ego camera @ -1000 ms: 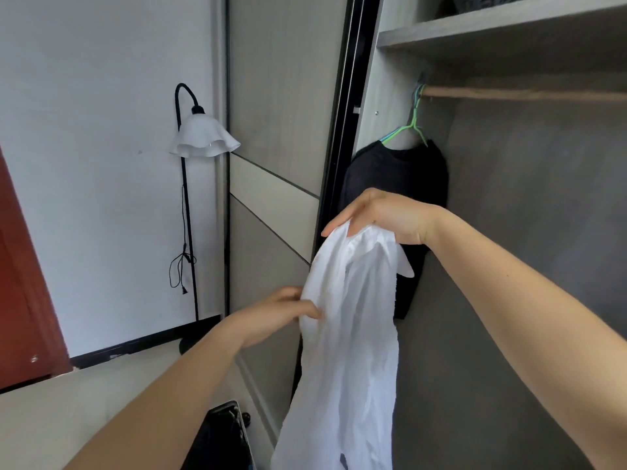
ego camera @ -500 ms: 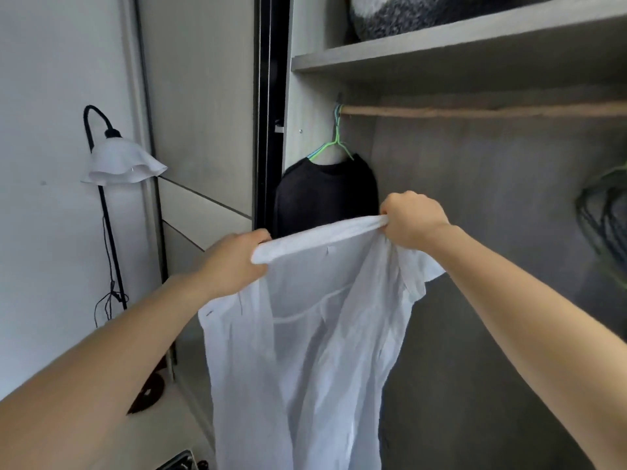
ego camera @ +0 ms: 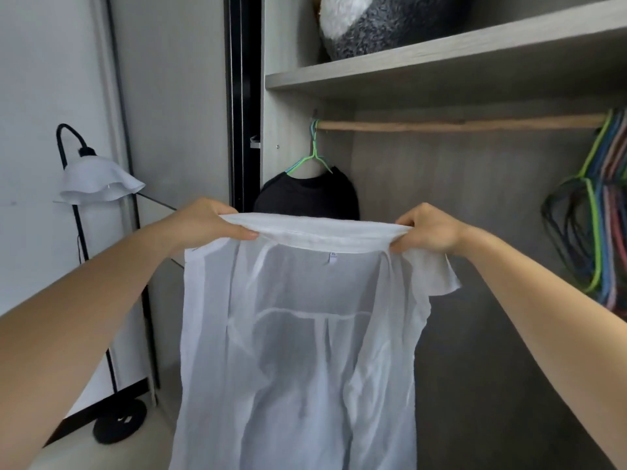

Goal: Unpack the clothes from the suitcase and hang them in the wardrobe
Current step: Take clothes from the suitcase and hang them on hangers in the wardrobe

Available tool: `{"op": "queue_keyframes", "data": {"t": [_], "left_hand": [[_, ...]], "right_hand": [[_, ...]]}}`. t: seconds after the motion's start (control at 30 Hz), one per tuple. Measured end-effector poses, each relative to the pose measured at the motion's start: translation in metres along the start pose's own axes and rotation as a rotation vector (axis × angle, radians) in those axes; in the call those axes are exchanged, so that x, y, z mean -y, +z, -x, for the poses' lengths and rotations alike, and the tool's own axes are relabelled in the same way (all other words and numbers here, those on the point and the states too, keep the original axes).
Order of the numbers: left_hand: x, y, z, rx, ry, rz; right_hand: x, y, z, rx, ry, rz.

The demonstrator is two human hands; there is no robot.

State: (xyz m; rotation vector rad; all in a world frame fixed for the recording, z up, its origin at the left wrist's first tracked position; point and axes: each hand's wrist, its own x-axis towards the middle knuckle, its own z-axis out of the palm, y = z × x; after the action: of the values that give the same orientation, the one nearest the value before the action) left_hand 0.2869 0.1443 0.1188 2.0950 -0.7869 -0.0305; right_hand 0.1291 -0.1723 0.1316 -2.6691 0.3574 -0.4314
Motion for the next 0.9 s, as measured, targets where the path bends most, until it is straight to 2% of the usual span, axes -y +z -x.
{"op": "queue_keyframes", "data": {"t": [0.1,0.2,0.27,0.43,0.53,0.57,0.63,0.73,0.8,0.83,0.87,0.9], "left_hand": [[0.01,-0.004,0.001,0.002,-0.041,0.096],[0.012,-0.005,0.011,0.084,-0.036,0.204],[0.014,-0.007,0.015,0.082,-0.027,0.207],[0.02,-0.009,0.02,-0.175,-0.058,-0.045],[0.022,-0.009,0.022,-0.221,-0.051,-0.091],[0.021,-0.011,0.023,-0.183,-0.052,-0.063],[0.015,-0.012,0.033,0.047,-0.059,0.002],[0.009,-0.004,0.05,0.618,-0.069,0.078],[0.006,0.007,0.057,0.952,-0.061,0.109],[0.006,0.013,0.058,1.017,-0.059,0.101],[0.008,0.019,0.055,0.998,-0.069,0.078],[0.009,0.025,0.049,0.879,-0.082,0.053]], "right_hand": [[-0.005,0.006,-0.009,-0.125,0.017,0.142],[-0.001,0.016,-0.015,-0.217,0.018,0.309],[0.004,0.021,-0.019,-0.293,0.015,0.401],[0.011,0.031,-0.032,-0.376,0.087,0.345],[0.015,0.039,-0.037,-0.392,0.121,0.269],[0.015,0.041,-0.04,-0.4,0.138,0.2],[0.015,0.043,-0.046,-0.406,0.154,-0.089],[0.018,0.046,-0.046,-0.307,0.04,-0.636],[0.026,0.046,-0.039,-0.155,-0.08,-0.861],[0.03,0.045,-0.035,-0.083,-0.149,-0.908],[0.035,0.044,-0.031,-0.021,-0.208,-0.93],[0.04,0.044,-0.028,0.026,-0.246,-0.929]]}}
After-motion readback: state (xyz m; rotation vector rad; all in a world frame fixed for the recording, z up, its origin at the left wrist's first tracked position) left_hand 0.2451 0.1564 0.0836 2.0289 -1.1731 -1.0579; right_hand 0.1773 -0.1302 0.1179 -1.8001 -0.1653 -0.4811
